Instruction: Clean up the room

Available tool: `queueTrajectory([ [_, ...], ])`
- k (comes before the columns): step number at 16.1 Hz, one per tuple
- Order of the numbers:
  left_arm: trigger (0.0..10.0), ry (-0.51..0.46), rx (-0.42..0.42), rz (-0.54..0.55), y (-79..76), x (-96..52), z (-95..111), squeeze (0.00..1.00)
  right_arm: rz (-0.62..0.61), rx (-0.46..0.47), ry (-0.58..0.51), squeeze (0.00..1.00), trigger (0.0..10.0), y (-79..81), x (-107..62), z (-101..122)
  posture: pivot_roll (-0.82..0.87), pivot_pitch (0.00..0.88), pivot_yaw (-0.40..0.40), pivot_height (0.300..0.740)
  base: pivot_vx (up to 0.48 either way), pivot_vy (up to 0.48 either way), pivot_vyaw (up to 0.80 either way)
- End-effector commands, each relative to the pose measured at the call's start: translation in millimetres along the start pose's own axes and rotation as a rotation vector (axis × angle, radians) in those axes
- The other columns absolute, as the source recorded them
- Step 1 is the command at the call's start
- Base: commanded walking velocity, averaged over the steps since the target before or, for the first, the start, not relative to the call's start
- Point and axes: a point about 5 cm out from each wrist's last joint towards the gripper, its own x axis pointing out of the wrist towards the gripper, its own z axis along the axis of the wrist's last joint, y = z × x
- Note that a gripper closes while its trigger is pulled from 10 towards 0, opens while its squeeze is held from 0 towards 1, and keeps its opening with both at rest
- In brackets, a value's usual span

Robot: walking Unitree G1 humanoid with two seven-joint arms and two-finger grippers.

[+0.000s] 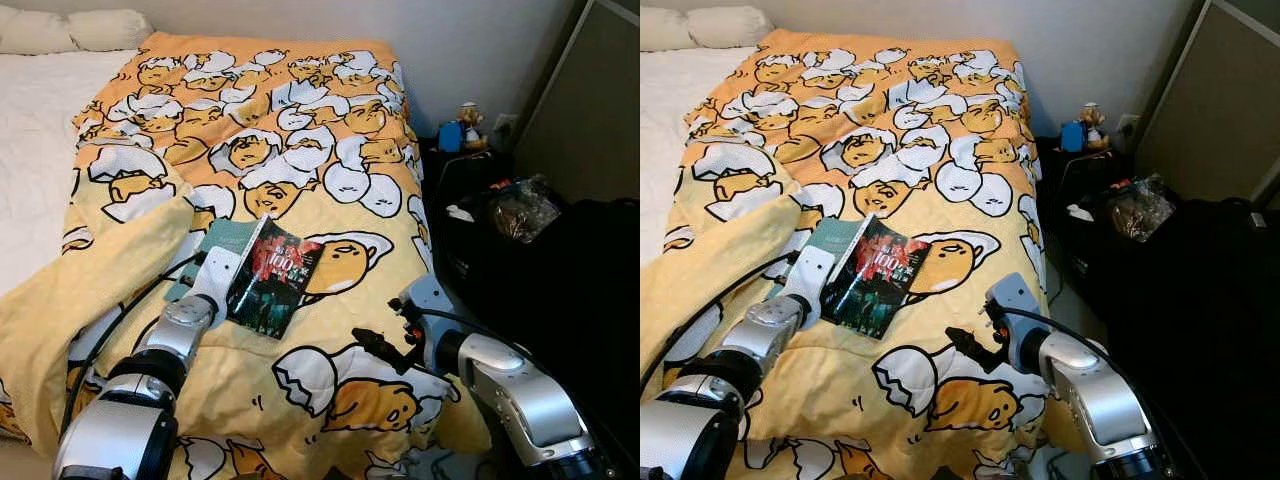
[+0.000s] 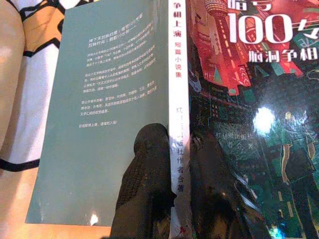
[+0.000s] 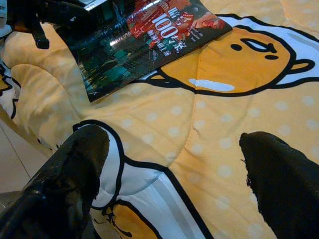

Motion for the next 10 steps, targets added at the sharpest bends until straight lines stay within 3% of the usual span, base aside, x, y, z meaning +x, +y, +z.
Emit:
queueTrajectory([
  [1, 0.0, -0.088, 0.003, 0.009, 9.6, -1.0, 22, 0.0, 0.005, -0.024, -0.013, 0.0, 10.0, 0.4, 0.6, 5, -0.12, 0.0, 0.033, 0.74, 0.0, 0.0, 0.0],
  [3, 0.0, -0.152, -0.026, 0.003, 14.5, -3.2, 34, 0.0, -0.017, -0.025, -0.029, 0.0, 10.0, -1.7, 1.2, 6, -0.12, 0.0, 0.037, 0.74, 0.0, 0.0, 0.0],
  [6, 0.0, -0.348, -0.189, -0.08, 18.3, -12.5, 69, 0.0, -0.154, 0.023, -0.136, 0.0, 10.0, -16.2, 5.0, 22, -0.1, 0.0, 0.037, 0.74, 0.0, 0.0, 0.0],
  [8, 0.0, -0.5, -0.352, -0.165, 20.4, -23.7, 92, 0.0, -0.203, 0.068, -0.194, 0.0, 10.0, -22.0, 7.8, 32, -0.1, 0.0, 0.04, 0.74, 0.0, 0.0, 0.0],
  [9, 0.0, -0.633, -0.485, -0.247, 21.4, -35.4, 112, 0.0, -0.217, 0.115, -0.241, 0.45, 10.0, -24.3, 9.9, 40, -0.1, 0.0, 0.043, 0.74, 0.0, 0.0, 0.0],
  [10, 0.0, -0.737, -0.579, -0.318, 22.7, -46.3, 128, 0.0, -0.213, 0.181, -0.308, 1.0, 10.0, -25.7, 10.8, 50, -0.1, 0.0, 0.043, 0.74, 0.0, 0.0, 0.0],
])
